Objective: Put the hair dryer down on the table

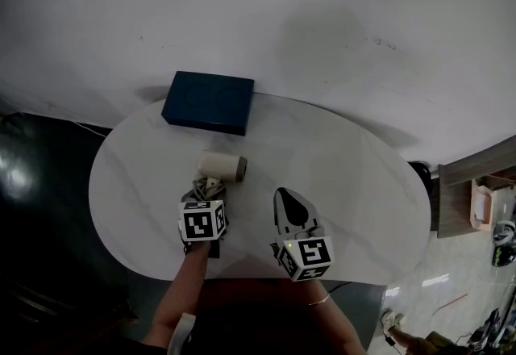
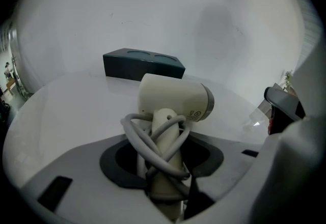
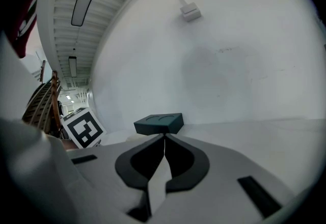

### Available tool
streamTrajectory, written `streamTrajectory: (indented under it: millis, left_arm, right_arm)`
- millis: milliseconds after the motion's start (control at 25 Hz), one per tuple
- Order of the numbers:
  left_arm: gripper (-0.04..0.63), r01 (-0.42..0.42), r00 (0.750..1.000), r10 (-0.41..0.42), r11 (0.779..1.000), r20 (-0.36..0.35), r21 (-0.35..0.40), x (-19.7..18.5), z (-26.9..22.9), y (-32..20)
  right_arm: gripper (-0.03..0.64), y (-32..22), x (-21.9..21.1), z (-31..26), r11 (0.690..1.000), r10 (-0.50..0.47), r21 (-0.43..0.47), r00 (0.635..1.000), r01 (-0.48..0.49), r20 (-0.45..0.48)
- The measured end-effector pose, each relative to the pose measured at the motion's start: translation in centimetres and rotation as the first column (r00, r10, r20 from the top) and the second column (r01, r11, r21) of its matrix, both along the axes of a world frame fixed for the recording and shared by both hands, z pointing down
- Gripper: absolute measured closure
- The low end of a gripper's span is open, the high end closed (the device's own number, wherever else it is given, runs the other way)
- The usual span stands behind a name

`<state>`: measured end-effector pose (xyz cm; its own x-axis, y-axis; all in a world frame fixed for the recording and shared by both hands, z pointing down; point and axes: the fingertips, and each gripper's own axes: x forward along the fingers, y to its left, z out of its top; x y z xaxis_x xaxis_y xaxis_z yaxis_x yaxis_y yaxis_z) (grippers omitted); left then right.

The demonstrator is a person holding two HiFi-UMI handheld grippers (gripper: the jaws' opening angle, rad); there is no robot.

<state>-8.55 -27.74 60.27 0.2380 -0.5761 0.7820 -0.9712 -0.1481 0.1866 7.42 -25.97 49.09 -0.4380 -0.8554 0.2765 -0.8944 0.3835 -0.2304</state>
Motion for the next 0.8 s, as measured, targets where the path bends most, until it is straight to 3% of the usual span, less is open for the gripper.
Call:
streamTrajectory:
  millis: [800]
  left_arm:
    - [0.344, 0.026, 0.998, -0.025, 1.0, -0.055, 0.008, -0.05, 0.0, 0.05]
  right_arm:
    - [0.601, 1.0, -0.31, -0.65, 1.0, 0.007, 0.021, 1.0, -0.007, 0.0]
